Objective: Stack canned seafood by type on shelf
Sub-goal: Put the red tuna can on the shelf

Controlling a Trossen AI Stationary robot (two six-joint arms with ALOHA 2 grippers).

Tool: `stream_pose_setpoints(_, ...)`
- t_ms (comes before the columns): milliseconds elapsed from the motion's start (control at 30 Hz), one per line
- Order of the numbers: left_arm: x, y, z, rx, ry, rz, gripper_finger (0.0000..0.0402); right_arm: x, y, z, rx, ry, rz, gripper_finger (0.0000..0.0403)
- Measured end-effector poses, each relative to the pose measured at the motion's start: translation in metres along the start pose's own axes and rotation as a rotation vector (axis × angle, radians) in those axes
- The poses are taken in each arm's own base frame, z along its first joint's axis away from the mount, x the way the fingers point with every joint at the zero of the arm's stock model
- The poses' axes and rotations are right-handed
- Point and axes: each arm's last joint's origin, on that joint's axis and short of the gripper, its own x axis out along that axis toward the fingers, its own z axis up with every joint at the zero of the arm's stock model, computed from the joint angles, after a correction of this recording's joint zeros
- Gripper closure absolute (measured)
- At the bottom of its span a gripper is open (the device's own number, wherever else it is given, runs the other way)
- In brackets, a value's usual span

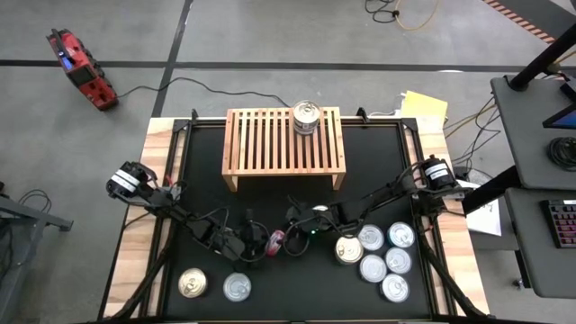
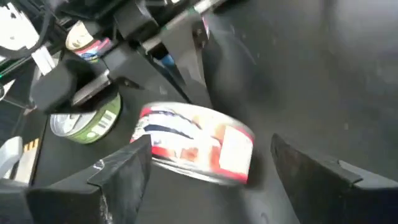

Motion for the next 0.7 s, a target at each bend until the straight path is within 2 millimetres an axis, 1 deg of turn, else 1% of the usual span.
stream_pose_setpoints(67, 0.000, 0.000, 0.001, -0.006, -0.010, 0.002, 0.0401, 0.000, 0.001, 0.000, -0.086, 0.000, 0.006, 0.0096)
stream_pose_setpoints(267, 0.000, 0.000, 0.002, -0.004, -0.021, 0.001, 0.0401, -0.001, 0.008, -0.004, -0.430, 0.013, 0.023, 0.0109)
stream_pose_setpoints(333, 0.001, 0.000, 0.003, -0.004, -0.029, 0.002, 0.0401, -0.001, 0.009, -0.007, -0.511, 0.029, 0.022, 0.0110)
stream_pose_setpoints(400, 0.001, 0.000, 0.005, -0.005, -0.038, 0.000, 0.0401, -0.001, 0.010, -0.006, -0.542, 0.031, 0.020, 0.0109)
stream_pose_setpoints(500, 0.002, 0.000, 0.007, -0.010, -0.047, 0.006, 0.0401, -0.001, 0.012, -0.001, -0.530, 0.008, 0.025, 0.0105)
stream_pose_setpoints(700, 0.003, 0.001, 0.009, -0.004, -0.049, 0.010, 0.0401, -0.002, 0.014, -0.006, -0.585, 0.052, 0.022, 0.0109)
